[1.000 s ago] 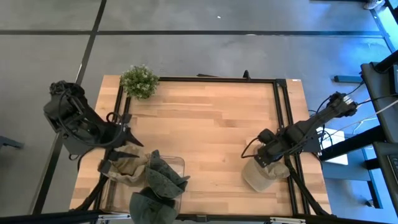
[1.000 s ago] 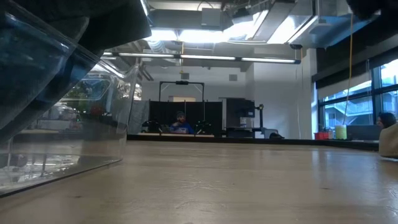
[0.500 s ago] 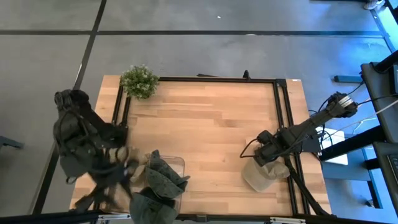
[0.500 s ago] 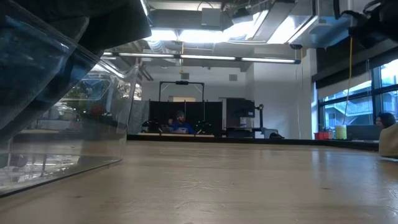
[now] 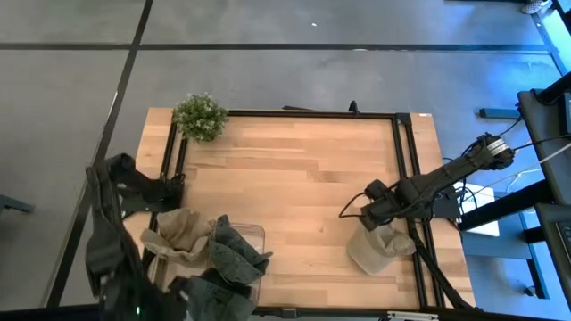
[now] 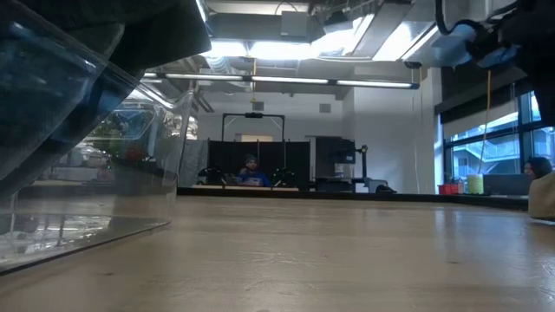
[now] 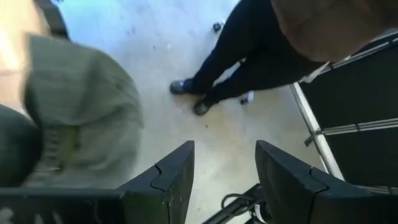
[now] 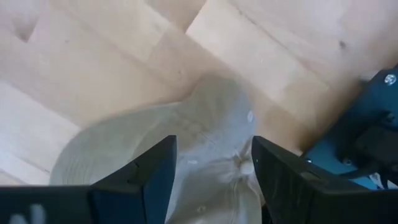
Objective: Pick & Place hat
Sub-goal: Put the black cap into the right transparent bin
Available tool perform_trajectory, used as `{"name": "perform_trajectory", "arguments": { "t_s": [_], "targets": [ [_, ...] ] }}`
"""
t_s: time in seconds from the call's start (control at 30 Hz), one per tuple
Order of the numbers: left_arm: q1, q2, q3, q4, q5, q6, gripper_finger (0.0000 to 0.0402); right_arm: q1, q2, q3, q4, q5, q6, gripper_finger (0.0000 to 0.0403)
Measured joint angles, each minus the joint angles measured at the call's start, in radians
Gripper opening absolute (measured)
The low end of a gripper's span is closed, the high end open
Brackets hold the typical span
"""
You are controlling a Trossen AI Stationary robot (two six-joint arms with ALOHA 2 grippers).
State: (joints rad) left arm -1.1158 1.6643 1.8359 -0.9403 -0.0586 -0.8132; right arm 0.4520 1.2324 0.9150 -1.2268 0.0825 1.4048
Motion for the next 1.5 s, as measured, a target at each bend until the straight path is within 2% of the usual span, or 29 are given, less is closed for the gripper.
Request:
{"name": "perform_trajectory", "arguments": {
  "t_s": [0.17,0.33,0.47,0.57,0.77,1.07,1.5],
  "targets": [
    [-0.047,0.098,0.0,0.006,-0.007,-0.044,0.0164,-0.01,0.0,0.0,0.023,0.003,0.001,0.021],
    [-0.076,0.187,0.0,0.075,-0.068,-0.015,0.0164,-0.021,0.0,0.0,0.032,0.004,0.001,0.021],
    [-0.074,0.242,0.0,0.014,-0.072,0.01,0.0164,-0.027,0.0,0.0,0.048,0.004,0.002,0.021],
    [-0.065,0.267,0.0,-0.051,-0.12,0.022,0.0164,-0.027,0.0,0.0,0.054,0.004,0.002,0.021],
    [-0.022,0.27,0.0,-0.134,-0.275,0.007,0.0164,-0.027,0.0,0.0,0.06,0.004,0.003,0.021],
    [0.068,0.266,0.0,-0.329,-0.35,-0.081,0.0164,-0.026,0.0,0.0,0.06,0.004,0.004,0.021],
    [0.18,0.262,0.028,-0.58,-0.546,-0.205,0.0164,-0.026,0.0,0.001,0.06,0.004,0.003,0.021]
  ]
}}
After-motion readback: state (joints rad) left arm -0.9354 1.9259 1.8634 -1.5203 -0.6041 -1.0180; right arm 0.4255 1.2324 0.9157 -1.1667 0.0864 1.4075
